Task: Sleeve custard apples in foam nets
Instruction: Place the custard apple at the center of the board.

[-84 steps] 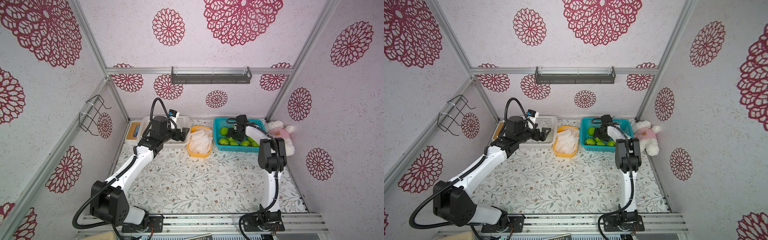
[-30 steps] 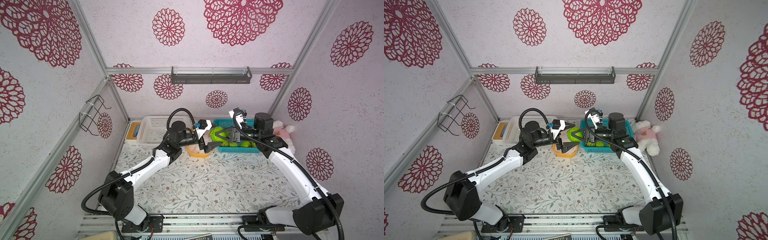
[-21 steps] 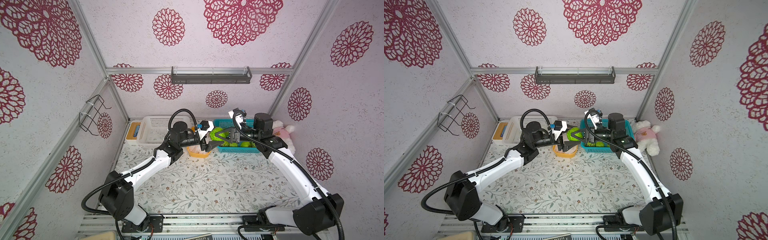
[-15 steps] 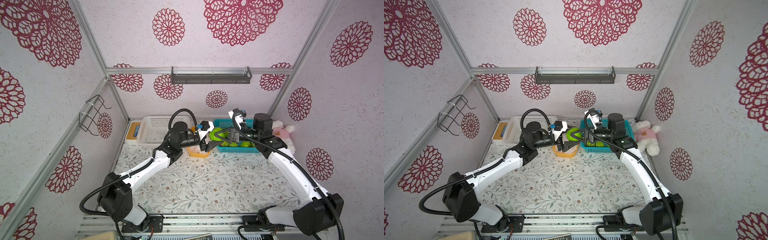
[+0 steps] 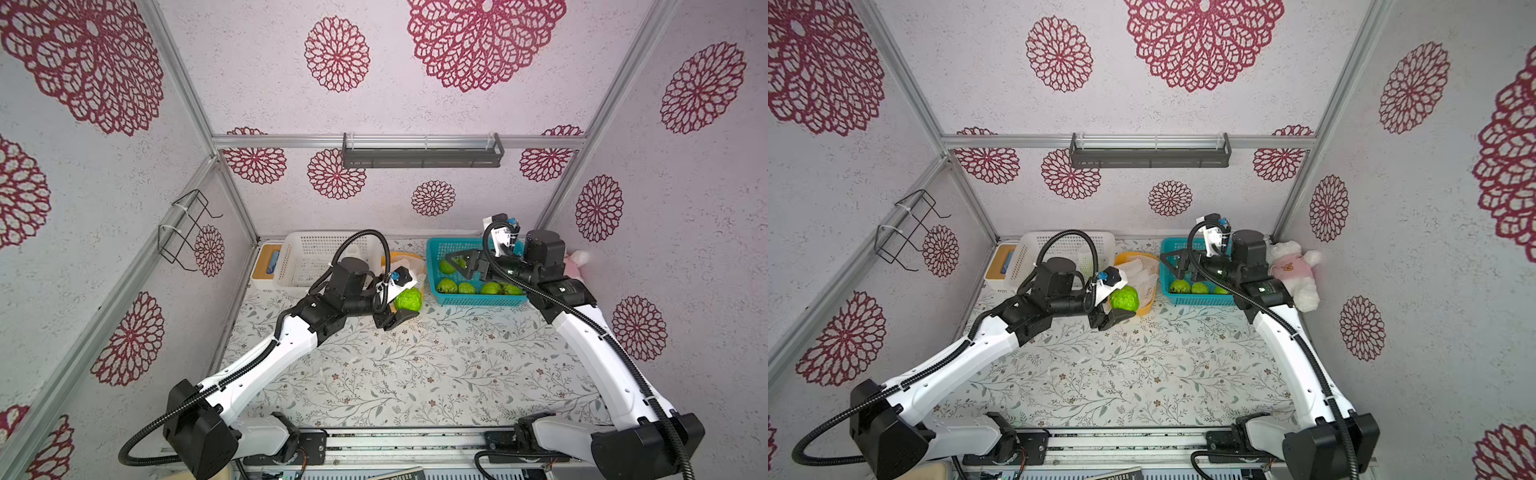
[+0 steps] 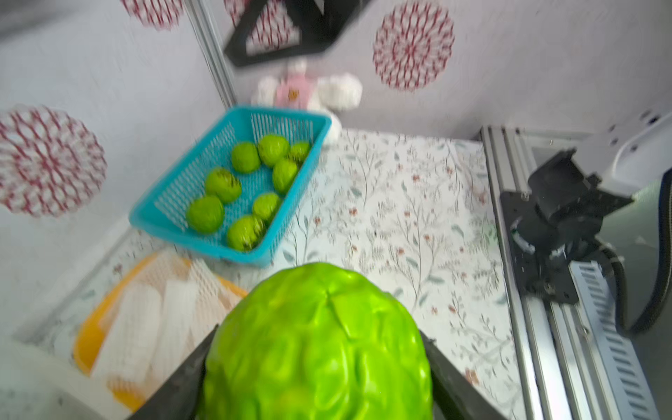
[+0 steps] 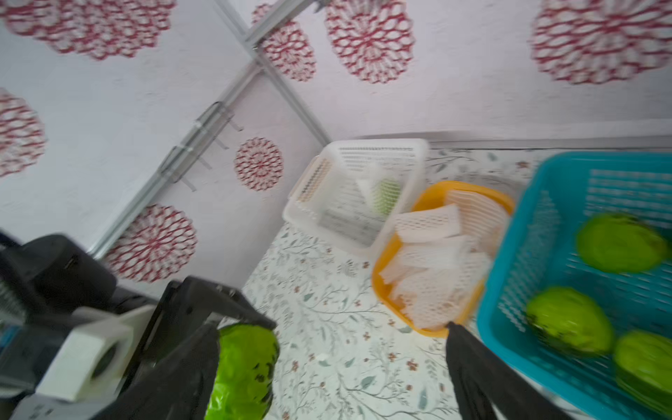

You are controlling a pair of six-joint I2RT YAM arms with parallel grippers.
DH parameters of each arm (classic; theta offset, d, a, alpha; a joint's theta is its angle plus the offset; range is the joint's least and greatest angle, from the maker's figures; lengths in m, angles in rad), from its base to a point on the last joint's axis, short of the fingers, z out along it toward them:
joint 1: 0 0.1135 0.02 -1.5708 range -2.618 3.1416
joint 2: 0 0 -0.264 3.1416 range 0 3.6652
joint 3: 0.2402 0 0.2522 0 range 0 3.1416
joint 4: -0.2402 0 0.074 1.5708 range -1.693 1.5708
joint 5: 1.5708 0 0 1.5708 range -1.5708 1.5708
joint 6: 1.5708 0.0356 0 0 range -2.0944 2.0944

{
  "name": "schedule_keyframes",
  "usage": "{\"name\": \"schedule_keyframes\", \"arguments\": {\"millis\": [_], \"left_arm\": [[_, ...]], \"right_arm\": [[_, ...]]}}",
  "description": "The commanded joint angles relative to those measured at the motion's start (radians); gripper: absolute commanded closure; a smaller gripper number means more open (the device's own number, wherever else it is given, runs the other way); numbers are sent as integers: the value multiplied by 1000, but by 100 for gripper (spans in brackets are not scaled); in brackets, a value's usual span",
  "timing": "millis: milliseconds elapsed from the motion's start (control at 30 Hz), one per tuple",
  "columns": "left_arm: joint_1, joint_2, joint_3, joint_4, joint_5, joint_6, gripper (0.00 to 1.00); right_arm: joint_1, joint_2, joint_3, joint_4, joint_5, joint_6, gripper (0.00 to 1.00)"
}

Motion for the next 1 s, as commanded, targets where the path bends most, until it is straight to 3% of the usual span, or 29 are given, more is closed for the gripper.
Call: {"name": "schedule_keyframes", "arguments": {"millis": [0,167,433,967], "left_arm": [[-37,60,-79,-230,-100,31,46],[-106,213,-131,-159,-176,-4,45],[-153,412,-70,-135,-187,24,41],[-158,415,-94,-156,-176,66,19]], "right_arm": [[-10,4,-11,-108,299,-34,4],[-9,13,-39,-91,319,-16,5],[-9,-31,-47,-79,338,-14,5],[-8,-39,-45,-71,347,-42,2]]}}
